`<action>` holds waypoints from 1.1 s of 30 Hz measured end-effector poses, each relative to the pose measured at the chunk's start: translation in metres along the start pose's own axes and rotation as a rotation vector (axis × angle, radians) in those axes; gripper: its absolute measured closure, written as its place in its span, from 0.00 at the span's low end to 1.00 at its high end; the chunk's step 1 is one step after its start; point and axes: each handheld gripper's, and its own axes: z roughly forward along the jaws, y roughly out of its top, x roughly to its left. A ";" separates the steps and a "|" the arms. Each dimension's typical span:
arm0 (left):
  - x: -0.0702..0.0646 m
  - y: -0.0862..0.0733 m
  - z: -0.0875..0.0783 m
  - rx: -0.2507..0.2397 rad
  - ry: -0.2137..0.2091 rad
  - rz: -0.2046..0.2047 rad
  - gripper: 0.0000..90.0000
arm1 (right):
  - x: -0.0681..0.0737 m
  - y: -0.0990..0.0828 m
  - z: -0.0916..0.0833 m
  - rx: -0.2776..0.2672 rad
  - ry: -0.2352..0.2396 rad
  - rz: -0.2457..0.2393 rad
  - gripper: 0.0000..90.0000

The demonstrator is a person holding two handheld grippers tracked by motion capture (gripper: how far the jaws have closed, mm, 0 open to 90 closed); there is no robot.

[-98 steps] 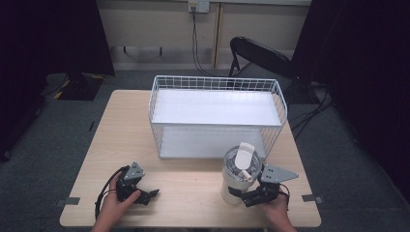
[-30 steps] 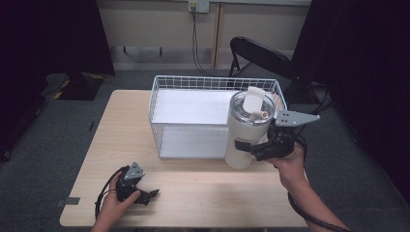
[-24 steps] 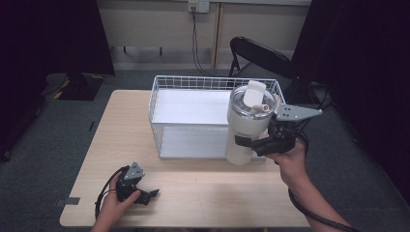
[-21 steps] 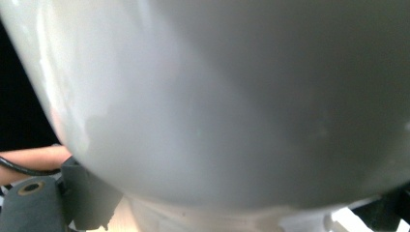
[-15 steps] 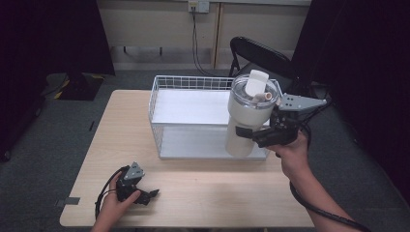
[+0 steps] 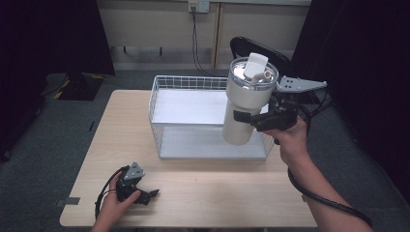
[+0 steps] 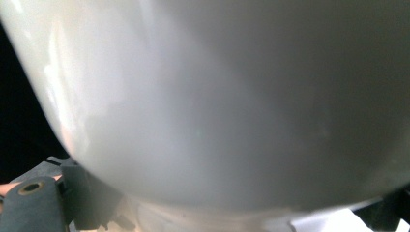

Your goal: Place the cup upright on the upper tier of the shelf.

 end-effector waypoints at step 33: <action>0.000 0.000 0.000 0.001 -0.001 0.000 0.00 | -0.047 0.017 0.035 -0.005 -0.231 -0.020 0.11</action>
